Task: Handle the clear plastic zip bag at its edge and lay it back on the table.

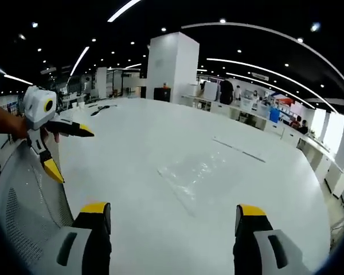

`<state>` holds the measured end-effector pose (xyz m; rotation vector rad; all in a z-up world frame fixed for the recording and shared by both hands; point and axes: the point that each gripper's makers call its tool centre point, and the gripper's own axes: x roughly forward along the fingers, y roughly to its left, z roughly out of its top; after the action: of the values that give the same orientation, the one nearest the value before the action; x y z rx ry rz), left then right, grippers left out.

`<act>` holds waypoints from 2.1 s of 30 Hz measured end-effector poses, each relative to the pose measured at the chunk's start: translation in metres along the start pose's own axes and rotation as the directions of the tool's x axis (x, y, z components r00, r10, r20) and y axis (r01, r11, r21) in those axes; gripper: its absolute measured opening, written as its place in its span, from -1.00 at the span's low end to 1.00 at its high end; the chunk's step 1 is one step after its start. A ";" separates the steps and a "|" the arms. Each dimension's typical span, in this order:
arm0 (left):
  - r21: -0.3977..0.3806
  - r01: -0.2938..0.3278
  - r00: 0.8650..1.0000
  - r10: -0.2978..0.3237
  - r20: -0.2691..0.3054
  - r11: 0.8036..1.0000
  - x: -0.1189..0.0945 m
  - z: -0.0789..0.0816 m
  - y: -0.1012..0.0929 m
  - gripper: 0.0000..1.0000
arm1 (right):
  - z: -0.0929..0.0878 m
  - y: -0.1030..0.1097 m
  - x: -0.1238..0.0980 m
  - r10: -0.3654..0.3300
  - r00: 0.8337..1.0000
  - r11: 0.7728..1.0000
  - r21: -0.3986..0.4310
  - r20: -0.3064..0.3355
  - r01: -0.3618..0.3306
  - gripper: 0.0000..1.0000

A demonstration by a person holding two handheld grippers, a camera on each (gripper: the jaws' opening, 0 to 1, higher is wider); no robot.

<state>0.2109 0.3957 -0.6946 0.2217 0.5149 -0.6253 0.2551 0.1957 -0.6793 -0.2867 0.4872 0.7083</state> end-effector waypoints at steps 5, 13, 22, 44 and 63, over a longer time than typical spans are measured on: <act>-0.003 0.001 1.000 -0.001 -0.003 1.000 0.001 0.000 0.000 0.98 | 0.002 -0.003 0.006 0.018 1.000 0.999 -0.032 -0.020 -0.018 0.74; -0.001 0.005 1.000 -0.005 -0.012 1.000 0.001 -0.002 0.000 0.97 | 0.011 -0.005 0.015 0.044 0.999 0.997 -0.063 -0.023 -0.046 0.67; -0.016 -0.007 1.000 0.007 -0.007 1.000 0.000 0.000 0.003 0.95 | 0.003 -0.011 0.027 0.064 0.998 0.997 -0.049 -0.028 -0.065 0.60; -0.030 -0.011 1.000 0.011 -0.014 0.999 0.002 0.001 0.006 0.94 | 0.003 -0.013 0.054 0.070 0.995 0.996 -0.049 -0.072 -0.074 0.34; -0.037 -0.014 0.999 0.013 -0.030 0.999 0.002 -0.002 0.009 0.92 | -0.014 -0.019 0.077 0.085 0.990 0.988 -0.121 -0.116 -0.099 0.03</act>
<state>0.2169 0.4026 -0.6971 0.1995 0.5531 -0.5990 0.3139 0.2182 -0.7298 -0.4258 0.5644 0.8181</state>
